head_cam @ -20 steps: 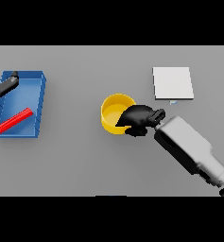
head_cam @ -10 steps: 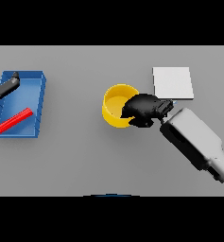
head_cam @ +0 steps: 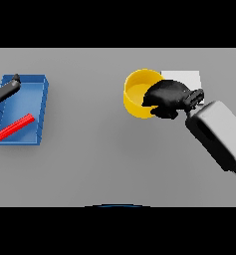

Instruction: Pick up the red beaker and tilt it to pour out 1 green nut into yellow bowl. Pick up the yellow bowl and place it on the metallic measuring scale.

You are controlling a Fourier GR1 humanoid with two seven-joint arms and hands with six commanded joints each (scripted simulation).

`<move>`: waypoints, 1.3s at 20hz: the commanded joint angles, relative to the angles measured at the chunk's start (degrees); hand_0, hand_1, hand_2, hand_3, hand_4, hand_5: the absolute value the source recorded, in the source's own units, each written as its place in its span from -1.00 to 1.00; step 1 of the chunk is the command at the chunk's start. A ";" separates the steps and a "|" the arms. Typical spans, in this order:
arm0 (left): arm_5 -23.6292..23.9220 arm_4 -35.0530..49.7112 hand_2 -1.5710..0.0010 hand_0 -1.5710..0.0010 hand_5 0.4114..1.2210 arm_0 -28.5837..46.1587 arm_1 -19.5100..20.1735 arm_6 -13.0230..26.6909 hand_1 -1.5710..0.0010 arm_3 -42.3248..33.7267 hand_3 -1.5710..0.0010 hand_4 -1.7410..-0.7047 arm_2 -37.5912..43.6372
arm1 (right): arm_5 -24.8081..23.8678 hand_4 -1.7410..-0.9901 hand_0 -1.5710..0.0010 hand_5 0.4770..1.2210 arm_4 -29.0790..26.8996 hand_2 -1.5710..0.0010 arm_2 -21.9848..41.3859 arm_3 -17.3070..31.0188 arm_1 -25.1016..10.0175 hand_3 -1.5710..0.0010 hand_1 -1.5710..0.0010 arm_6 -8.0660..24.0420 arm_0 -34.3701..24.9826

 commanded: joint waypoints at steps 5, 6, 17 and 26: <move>0.90 -0.06 1.00 1.00 -0.20 0.69 0.78 1.30 1.00 -1.77 1.00 0.81 0.03 | -3.97 -0.94 -1.00 1.00 1.45 -1.00 -2.31 5.88 -3.10 -0.62 -1.00 -2.52 -2.97; 0.92 -0.18 1.00 1.00 -0.20 0.56 0.66 1.70 1.00 -1.95 1.00 0.81 -0.17 | -5.53 -0.94 -1.00 1.00 1.94 -1.00 -2.85 8.04 -3.53 -0.60 -1.00 -2.79 -3.48; 1.07 0.43 1.00 1.00 -0.13 1.21 1.74 5.54 1.00 -4.04 1.00 0.77 -0.16 | -13.96 -0.95 -1.00 1.00 2.98 -1.00 -5.72 28.88 -4.00 -0.54 -1.00 -6.08 -6.89; 1.21 0.00 1.00 1.00 -0.21 1.26 1.75 4.81 1.00 -3.60 1.00 0.82 -0.19 | -21.51 -0.96 -1.00 1.00 3.76 -0.99 -4.93 44.22 -0.83 -0.89 -0.93 -9.79 -10.11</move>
